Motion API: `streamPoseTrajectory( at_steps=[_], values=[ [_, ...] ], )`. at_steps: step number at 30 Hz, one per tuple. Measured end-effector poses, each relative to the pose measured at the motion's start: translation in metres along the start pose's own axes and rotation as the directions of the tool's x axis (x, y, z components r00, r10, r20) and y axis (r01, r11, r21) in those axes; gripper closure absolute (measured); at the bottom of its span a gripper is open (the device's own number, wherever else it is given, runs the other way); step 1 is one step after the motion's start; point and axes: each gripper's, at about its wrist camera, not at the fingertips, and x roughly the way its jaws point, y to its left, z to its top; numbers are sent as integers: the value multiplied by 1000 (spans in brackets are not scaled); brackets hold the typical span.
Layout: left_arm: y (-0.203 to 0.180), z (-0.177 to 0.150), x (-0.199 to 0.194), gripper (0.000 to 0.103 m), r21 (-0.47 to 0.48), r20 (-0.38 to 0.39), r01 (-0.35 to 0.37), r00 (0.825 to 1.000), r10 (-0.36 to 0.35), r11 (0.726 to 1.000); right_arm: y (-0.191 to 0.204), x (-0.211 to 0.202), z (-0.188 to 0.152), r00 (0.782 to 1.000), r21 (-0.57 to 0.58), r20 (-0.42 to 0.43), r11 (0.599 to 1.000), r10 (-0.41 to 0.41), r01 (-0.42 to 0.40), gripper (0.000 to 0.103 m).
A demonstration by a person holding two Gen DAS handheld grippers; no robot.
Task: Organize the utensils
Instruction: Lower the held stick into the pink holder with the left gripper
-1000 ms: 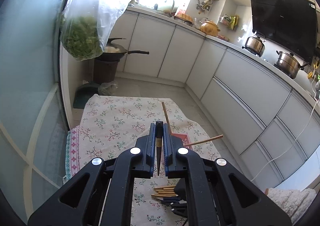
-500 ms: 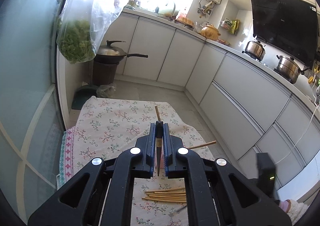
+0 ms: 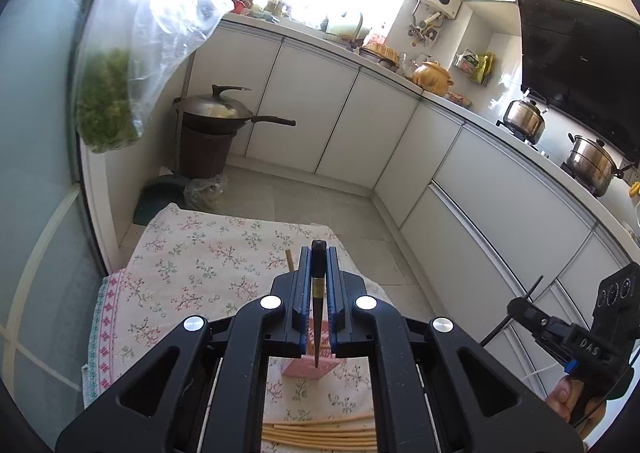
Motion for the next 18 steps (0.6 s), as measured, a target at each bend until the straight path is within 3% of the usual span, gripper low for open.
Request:
streamPoseTrajectory(
  at_steps=[8,11,14,18],
  values=[
    [-7,2,58,97,-21,-48,-23,999,22,1000,-21,22,24,998,98,65,995,-20,13,98],
    [-3,-7,83,96,-12,-73,-66,995,65,998,-27,34,25,997,103,69,994,-45,38,98],
    [2,-19,110,92,-19,-138,-48,989,45,999,-35,48,24,995,117,63,991,-78,70,98],
    [12,-21,107,87,-71,-160,-49,986,38,996,-41,61,22,992,133,60,986,-107,98,98]
  ],
)
